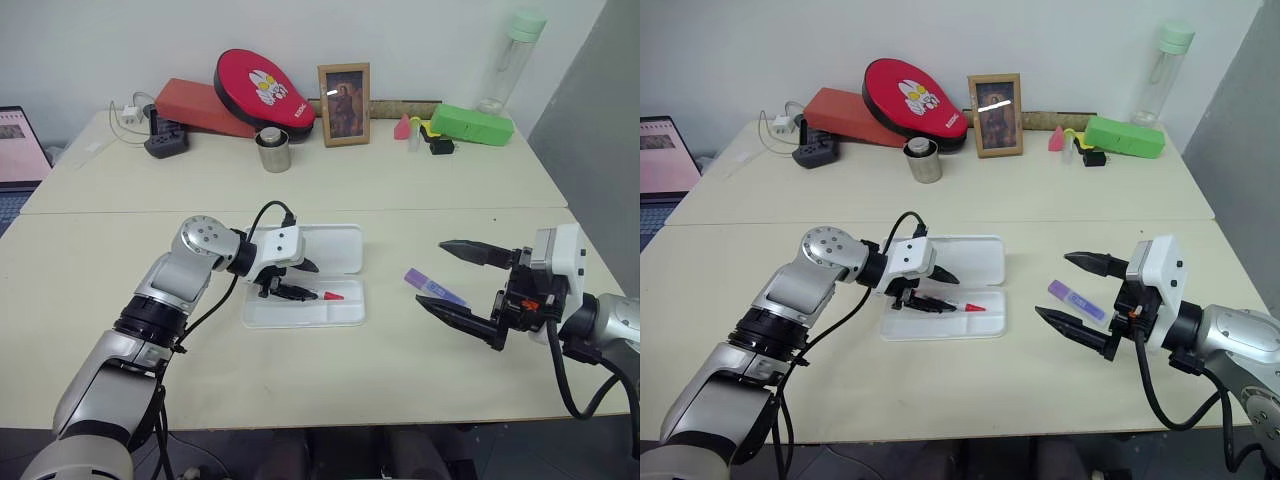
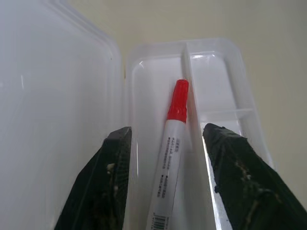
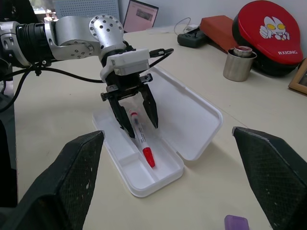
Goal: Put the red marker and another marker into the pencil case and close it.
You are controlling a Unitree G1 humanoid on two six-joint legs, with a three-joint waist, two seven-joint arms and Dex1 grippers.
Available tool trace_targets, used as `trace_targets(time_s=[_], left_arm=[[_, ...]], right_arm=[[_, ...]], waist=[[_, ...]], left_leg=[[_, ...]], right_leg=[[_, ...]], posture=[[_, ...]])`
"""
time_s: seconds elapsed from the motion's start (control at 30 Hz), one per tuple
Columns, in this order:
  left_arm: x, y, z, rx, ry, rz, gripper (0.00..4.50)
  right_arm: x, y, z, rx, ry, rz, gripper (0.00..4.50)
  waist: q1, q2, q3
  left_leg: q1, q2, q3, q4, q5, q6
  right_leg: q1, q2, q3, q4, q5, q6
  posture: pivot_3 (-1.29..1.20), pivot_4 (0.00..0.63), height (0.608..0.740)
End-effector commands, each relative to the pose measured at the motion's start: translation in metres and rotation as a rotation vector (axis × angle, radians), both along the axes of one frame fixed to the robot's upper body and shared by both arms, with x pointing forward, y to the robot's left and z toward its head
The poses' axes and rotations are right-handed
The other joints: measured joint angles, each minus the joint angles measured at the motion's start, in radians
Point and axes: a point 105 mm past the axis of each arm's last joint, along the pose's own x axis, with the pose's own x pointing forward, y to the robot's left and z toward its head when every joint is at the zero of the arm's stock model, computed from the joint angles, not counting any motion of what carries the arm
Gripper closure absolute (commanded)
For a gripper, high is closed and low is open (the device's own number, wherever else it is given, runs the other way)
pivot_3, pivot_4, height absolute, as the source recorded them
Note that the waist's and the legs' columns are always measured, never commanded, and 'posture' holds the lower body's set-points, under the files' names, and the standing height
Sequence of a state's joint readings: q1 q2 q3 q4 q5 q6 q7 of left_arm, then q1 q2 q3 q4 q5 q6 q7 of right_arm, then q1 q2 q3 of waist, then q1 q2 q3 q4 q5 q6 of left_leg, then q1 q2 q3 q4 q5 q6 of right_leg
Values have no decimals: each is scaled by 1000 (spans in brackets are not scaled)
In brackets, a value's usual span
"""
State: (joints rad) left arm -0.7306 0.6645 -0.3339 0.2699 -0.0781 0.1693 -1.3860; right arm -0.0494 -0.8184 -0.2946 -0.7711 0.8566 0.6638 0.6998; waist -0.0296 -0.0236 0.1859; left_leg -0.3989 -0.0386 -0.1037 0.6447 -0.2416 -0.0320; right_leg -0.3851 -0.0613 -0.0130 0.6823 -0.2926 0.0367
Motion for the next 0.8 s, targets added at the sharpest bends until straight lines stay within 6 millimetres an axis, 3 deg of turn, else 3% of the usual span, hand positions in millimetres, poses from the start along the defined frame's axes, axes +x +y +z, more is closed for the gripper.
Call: trace_targets(time_s=[0.03, 0.2, 0.27, 0.43, 0.53, 0.8], left_arm=[[-7, -5, 17, -56, -34, -22, 1028], [-21, -26, 44, -244, -9, -38, 31], [-24, -33, 53, -321, 1, -35, 31], [-33, -58, 80, -569, 13, -13, 31], [-39, -67, 85, -624, 9, -15, 31], [-45, -79, 82, -631, -51, -23, 31]], right_arm=[[-1, -1, 5, -3, -25, 10, 0], [17, -15, -15, -41, 61, -101, 0], [23, -19, -19, -47, 86, -132, 0], [42, -42, -52, -166, 186, -222, 0], [55, -60, -77, -263, 235, -285, 0], [79, -83, -108, -336, 312, -342, 0]], waist=[[0, 0, 0], [1, 0, 0], [1, 0, 0], [0, 0, 0], [-2, 0, 0], [-1, 1, 0]], left_leg=[[0, 0, 0, 0, 0, 0], [0, 0, -1, 0, 0, 0], [0, 0, -1, 0, 0, 0], [0, 0, -1, 1, 0, 0], [1, 0, 0, 1, 0, 0], [2, 0, 2, 1, 0, 0]], right_leg=[[0, 0, 0, 0, 0, 0], [0, 0, 1, 0, 0, 0], [1, 0, 1, 0, 0, 0], [1, 0, 1, 0, 0, 0], [1, 0, 1, 0, 0, 0], [1, 0, 2, 0, 0, 0]], posture=[[0, 150, 740], [0, 150, 740], [0, 150, 740], [0, 150, 740], [0, 150, 740], [0, 150, 740]])
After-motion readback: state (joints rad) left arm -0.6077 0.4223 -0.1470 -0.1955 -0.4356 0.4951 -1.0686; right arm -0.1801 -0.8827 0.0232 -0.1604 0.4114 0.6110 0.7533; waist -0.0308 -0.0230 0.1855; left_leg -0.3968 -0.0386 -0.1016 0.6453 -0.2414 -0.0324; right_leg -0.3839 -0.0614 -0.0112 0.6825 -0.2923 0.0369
